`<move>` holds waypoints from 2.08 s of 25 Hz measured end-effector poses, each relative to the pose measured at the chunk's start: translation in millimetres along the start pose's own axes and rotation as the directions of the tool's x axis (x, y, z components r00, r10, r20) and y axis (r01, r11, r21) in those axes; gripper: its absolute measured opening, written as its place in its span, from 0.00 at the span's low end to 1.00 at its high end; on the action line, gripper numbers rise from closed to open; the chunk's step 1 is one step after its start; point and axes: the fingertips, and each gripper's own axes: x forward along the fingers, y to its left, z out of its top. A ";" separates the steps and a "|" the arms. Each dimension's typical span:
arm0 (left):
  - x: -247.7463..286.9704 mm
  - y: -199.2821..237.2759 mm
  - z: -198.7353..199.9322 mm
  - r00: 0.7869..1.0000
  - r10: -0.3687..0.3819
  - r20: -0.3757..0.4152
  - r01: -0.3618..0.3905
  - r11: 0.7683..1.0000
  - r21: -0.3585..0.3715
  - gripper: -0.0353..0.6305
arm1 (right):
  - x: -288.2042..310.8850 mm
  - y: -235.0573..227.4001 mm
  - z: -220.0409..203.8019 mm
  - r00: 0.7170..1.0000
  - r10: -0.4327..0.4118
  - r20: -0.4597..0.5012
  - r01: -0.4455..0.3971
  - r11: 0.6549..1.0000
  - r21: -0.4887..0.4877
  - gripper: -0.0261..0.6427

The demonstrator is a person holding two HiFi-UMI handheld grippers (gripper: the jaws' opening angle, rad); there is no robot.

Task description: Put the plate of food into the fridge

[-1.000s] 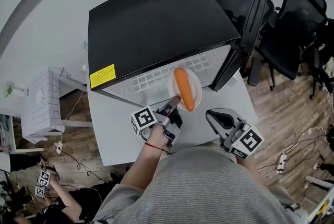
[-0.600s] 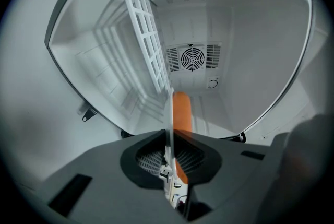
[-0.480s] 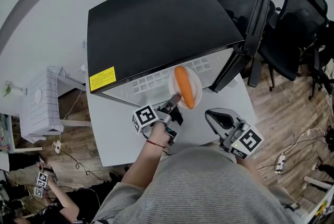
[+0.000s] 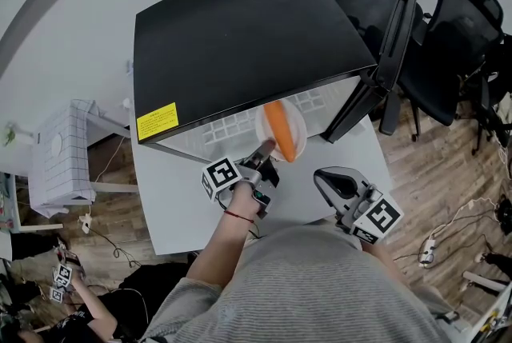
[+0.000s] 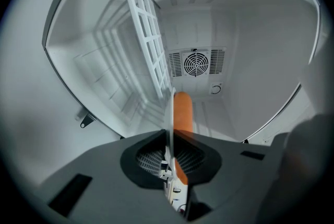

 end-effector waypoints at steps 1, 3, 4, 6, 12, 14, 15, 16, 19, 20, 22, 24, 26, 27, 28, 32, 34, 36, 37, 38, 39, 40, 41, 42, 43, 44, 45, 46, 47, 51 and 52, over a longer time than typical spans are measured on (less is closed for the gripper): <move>0.4 -0.1 1.6 1.000 -0.001 0.004 0.001 1.000 -0.001 0.12 | 0.3 0.2 0.1 1.000 0.001 -0.002 -0.001 1.000 0.000 0.06; 1.8 0.2 4.0 1.000 -0.003 0.012 0.003 1.000 -0.002 0.12 | 0.8 0.3 -0.2 1.000 0.004 -0.005 -0.004 1.000 0.000 0.06; 2.9 0.5 4.9 1.000 -0.003 0.015 0.003 1.000 -0.003 0.12 | 1.0 0.1 -0.5 1.000 0.006 -0.007 -0.006 1.000 0.000 0.06; 5.0 0.8 6.4 1.000 -0.004 0.020 0.004 1.000 -0.003 0.12 | 1.4 0.2 -1.3 1.000 0.011 -0.009 -0.011 1.000 0.000 0.06; 10.8 0.0 12.9 0.999 -0.007 0.048 0.008 1.000 -0.016 0.12 | 2.8 2.4 -1.7 0.999 0.028 -0.019 -0.028 1.000 -0.003 0.06; 12.7 -0.7 15.3 0.998 -0.007 0.061 0.009 1.000 -0.024 0.12 | 2.7 2.8 -1.3 0.999 0.031 -0.023 -0.031 1.000 -0.003 0.06; 13.5 -1.0 16.2 0.998 -0.006 0.067 0.008 1.000 -0.028 0.12 | 2.6 3.0 -1.0 0.999 0.033 -0.024 -0.033 0.999 -0.003 0.06; 14.4 -1.1 17.1 0.997 -0.005 0.073 0.007 0.999 -0.032 0.12 | 2.4 3.2 -0.8 0.999 0.034 -0.025 -0.034 0.999 -0.002 0.06; 16.7 -1.2 19.4 0.996 -0.001 0.092 0.005 0.999 -0.041 0.12 | 1.5 4.1 -1.2 0.999 0.038 -0.028 -0.038 0.999 -0.001 0.06; 17.4 -1.3 20.2 0.995 -0.001 0.099 0.005 0.999 -0.045 0.12 | 1.3 4.5 -1.3 0.999 0.039 -0.029 -0.039 0.999 -0.001 0.06; 18.8 -1.4 22.4 0.994 0.001 0.113 0.004 0.999 -0.049 0.12 | 0.9 5.1 -1.4 0.999 0.041 -0.029 -0.041 0.999 -0.001 0.06; 20.4 -1.4 24.8 0.992 0.007 0.126 0.000 0.999 -0.050 0.12 | 0.3 5.1 -1.4 0.999 0.041 -0.029 -0.041 0.999 -0.001 0.06; 22.1 -1.3 26.3 0.990 0.015 0.138 -0.007 0.999 -0.054 0.12 | -0.6 4.6 -1.9 0.999 0.040 -0.030 -0.040 0.999 -0.002 0.06; 22.7 -1.2 27.1 0.989 0.018 0.144 -0.010 0.998 -0.057 0.12 | -1.0 4.4 -2.3 0.999 0.041 -0.032 -0.041 0.999 -0.002 0.06; 23.4 -1.2 28.0 0.988 0.020 0.150 -0.011 0.998 -0.058 0.12 | -1.3 4.4 -2.5 0.999 0.041 -0.033 -0.041 0.999 -0.002 0.06; 26.4 -1.8 32.0 0.985 0.028 0.171 -0.019 0.998 -0.056 0.12 | 1.1 5.1 -2.4 0.998 0.049 -0.033 -0.050 0.999 -0.006 0.06; 28.6 -1.8 33.8 0.983 0.031 0.181 -0.021 0.998 -0.059 0.12 | 3.9 5.9 -2.3 0.998 0.060 -0.034 -0.060 0.998 -0.009 0.06; 31.3 -1.9 35.8 0.981 0.034 0.190 -0.023 0.998 -0.062 0.12 | 6.9 7.0 -1.0 0.997 0.071 -0.033 -0.071 0.997 -0.013 0.06; 32.5 -1.9 37.0 0.980 0.037 0.194 -0.025 0.998 -0.063 0.12 | 8.4 7.7 -0.3 0.997 0.076 -0.032 -0.076 0.997 -0.014 0.06; 33.5 -1.9 38.1 0.980 0.040 0.197 -0.027 0.998 -0.064 0.12 | 9.8 8.6 0.1 0.996 0.080 -0.031 -0.080 0.997 -0.015 0.06; 34.2 -1.9 38.8 0.979 0.043 0.200 -0.030 0.997 -0.065 0.12 | 10.9 9.4 -0.1 0.996 0.083 -0.032 -0.084 0.996 -0.014 0.06; 34.5 -2.1 39.1 0.978 0.045 0.203 -0.032 0.997 -0.067 0.12 | 11.8 10.1 -0.5 0.996 0.086 -0.033 -0.087 0.996 -0.013 0.06; 34.6 -2.3 39.1 0.977 0.046 0.206 -0.033 0.997 -0.067 0.12 | 12.3 10.6 -1.3 0.995 0.089 -0.035 -0.089 0.996 -0.012 0.06; 34.5 -2.5 39.1 0.977 0.047 0.209 -0.033 0.997 -0.068 0.12 | 12.8 11.1 -2.1 0.995 0.091 -0.038 -0.091 0.996 -0.011 0.06; 34.3 -2.6 39.3 0.976 0.048 0.211 -0.033 0.997 -0.070 0.12 | 13.3 11.6 -2.8 0.995 0.093 -0.041 -0.093 0.996 -0.010 0.06; 33.9 -2.7 39.5 0.976 0.049 0.214 -0.034 0.997 -0.072 0.12 | 13.8 12.2 -3.3 0.995 0.094 -0.042 -0.094 0.996 -0.009 0.06; 33.6 -2.7 39.7 0.975 0.050 0.217 -0.035 0.997 -0.073 0.12 | 14.2 12.8 -3.5 0.995 0.095 -0.042 -0.095 0.995 -0.009 0.06; 33.3 -2.6 39.7 0.974 0.051 0.219 -0.036 0.997 -0.074 0.12 | 14.4 13.4 -3.5 0.995 0.095 -0.041 -0.096 0.995 -0.009 0.06; 33.2 -2.7 39.6 0.974 0.050 0.221 -0.034 0.997 -0.075 0.12 | 14.4 13.7 -3.4 0.995 0.096 -0.040 -0.096 0.995 -0.009 0.06; 33.4 -5.1 39.8 0.972 0.038 0.233 -0.023 0.998 -0.066 0.12 | 13.9 13.3 -3.1 0.995 0.094 -0.040 -0.095 0.995 -0.008 0.06; 33.3 -5.8 39.6 0.972 0.036 0.233 -0.023 0.998 -0.059 0.12 | 13.7 13.4 -3.1 0.995 0.094 -0.040 -0.095 0.995 -0.007 0.06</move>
